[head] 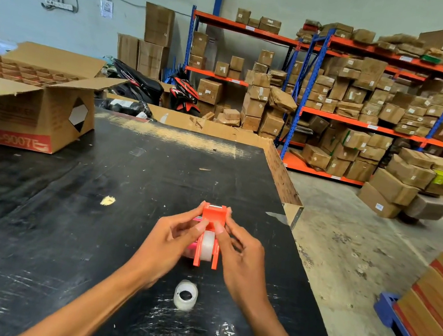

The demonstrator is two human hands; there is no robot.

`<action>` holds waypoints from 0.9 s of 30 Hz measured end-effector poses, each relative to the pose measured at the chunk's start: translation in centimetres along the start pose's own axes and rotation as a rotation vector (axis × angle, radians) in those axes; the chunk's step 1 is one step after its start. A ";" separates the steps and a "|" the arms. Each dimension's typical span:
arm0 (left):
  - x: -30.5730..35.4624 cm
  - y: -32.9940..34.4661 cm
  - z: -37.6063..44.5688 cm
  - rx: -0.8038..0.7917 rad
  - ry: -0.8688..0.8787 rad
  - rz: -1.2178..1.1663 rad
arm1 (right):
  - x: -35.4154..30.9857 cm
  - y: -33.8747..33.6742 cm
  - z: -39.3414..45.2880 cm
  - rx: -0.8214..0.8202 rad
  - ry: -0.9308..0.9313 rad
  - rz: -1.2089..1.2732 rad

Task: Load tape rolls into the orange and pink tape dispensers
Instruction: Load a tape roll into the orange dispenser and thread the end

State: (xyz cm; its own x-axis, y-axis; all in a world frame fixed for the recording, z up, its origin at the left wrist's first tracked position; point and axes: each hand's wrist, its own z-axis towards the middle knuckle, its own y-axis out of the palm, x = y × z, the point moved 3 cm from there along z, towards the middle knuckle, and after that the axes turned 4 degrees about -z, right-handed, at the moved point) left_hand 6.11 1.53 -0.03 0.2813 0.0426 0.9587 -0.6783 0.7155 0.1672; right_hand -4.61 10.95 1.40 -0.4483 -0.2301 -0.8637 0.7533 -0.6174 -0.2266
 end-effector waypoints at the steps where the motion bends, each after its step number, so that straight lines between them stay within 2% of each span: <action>1: 0.0 0.0 0.1 -0.007 0.000 0.003 | 0.2 0.1 0.0 0.010 -0.006 -0.020; 5: 0.2 0.2 0.5 0.015 -0.012 0.013 | 0.5 0.4 0.3 0.045 -0.015 -0.043; 9: 0.4 -0.1 0.8 0.066 -0.024 0.010 | -0.2 0.0 1.6 -0.043 0.017 -0.032; 13: 0.4 -0.5 0.9 0.093 -0.046 -0.023 | -0.6 -0.9 1.9 0.030 -0.030 -0.118; 19: 0.1 -0.8 0.8 0.103 -0.062 0.007 | -0.3 -0.7 1.8 -0.209 -0.001 -0.277; 27: 0.5 -0.4 0.5 0.075 -0.089 0.040 | -1.5 -0.9 2.5 -0.235 -0.158 -0.305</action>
State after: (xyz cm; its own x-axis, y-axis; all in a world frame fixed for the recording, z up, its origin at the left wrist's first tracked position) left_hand 6.20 0.88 0.53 0.1944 0.0057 0.9809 -0.7372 0.6605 0.1423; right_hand -5.82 9.96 4.05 -0.7225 -0.1869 -0.6657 0.6556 -0.4909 -0.5737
